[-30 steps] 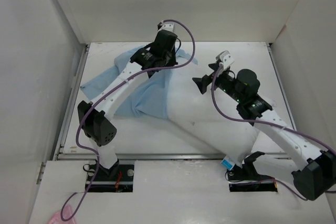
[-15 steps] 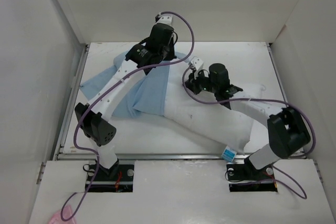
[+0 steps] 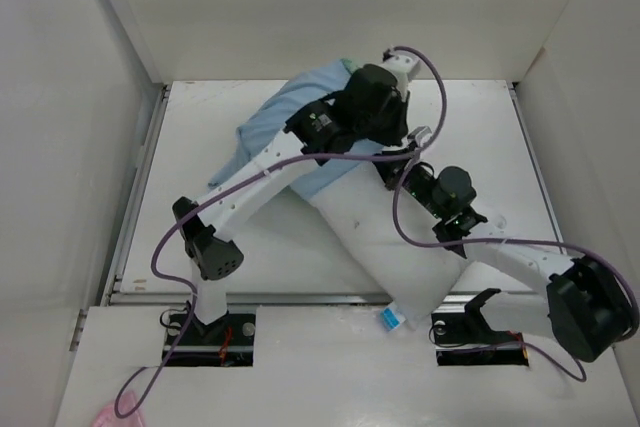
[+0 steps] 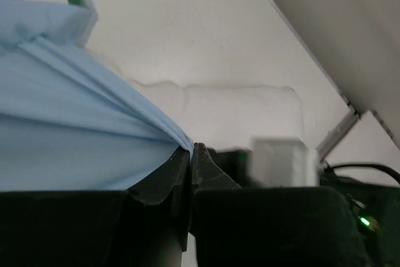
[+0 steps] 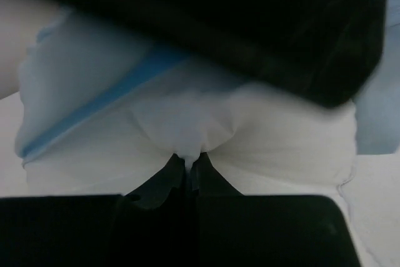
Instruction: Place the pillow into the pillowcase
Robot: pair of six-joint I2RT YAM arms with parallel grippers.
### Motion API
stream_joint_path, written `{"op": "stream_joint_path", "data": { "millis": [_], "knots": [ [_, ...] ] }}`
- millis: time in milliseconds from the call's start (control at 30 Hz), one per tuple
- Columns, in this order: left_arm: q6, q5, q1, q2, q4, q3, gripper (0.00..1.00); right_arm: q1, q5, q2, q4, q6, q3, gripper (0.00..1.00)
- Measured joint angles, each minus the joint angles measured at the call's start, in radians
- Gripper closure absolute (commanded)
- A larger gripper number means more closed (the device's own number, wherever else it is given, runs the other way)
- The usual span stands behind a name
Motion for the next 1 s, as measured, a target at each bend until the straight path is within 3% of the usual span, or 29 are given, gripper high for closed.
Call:
{"op": "stream_joint_path", "data": {
  "millis": [133, 333, 367, 433, 467, 533, 567, 700, 800, 933, 967, 1000],
  "knots": [
    [-0.023, -0.057, -0.100, -0.044, 0.077, -0.150, 1.00, -0.027, 0.117, 0.094, 0.172, 0.078, -0.065, 1.00],
    [-0.104, -0.095, -0.105, -0.154, 0.357, -0.495, 1.00, -0.081, 0.137, 0.216, 0.335, 0.209, -0.145, 1.00],
    [-0.116, -0.098, -0.102, -0.156, 0.383, -0.515, 0.91, -0.085, 0.138, 0.232, 0.349, 0.225, -0.147, 0.98],
    [-0.139, -0.097, -0.094, -0.145, 0.388, -0.513, 0.63, -0.093, 0.147, 0.251, 0.369, 0.261, -0.148, 0.80],
    [-0.145, -0.116, -0.090, -0.133, 0.370, -0.491, 0.01, -0.098, 0.158, 0.253, 0.378, 0.282, -0.149, 0.67],
    [-0.157, -0.127, -0.083, -0.103, 0.301, -0.433, 0.00, -0.109, 0.185, 0.237, 0.388, 0.305, -0.149, 0.34],
    [-0.172, -0.148, -0.082, -0.085, 0.272, -0.400, 0.00, -0.114, 0.202, 0.216, 0.368, 0.309, -0.146, 0.30],
    [-0.186, -0.206, -0.086, -0.056, 0.146, -0.273, 0.00, -0.126, 0.278, 0.115, 0.086, 0.290, -0.051, 0.28],
    [-0.210, -0.271, -0.087, -0.124, 0.122, -0.283, 0.00, -0.121, 0.330, 0.043, -0.202, 0.253, 0.082, 0.26],
    [-0.237, -0.335, -0.040, -0.364, 0.076, -0.510, 0.00, -0.130, 0.377, -0.076, -0.536, 0.187, 0.243, 0.16],
    [-0.250, -0.347, -0.013, -0.445, 0.076, -0.592, 0.00, -0.133, 0.367, -0.102, -0.592, 0.164, 0.270, 0.02],
    [-0.265, -0.353, 0.024, -0.526, 0.079, -0.676, 0.00, -0.130, 0.342, -0.129, -0.652, 0.138, 0.301, 0.00]
  ]
}}
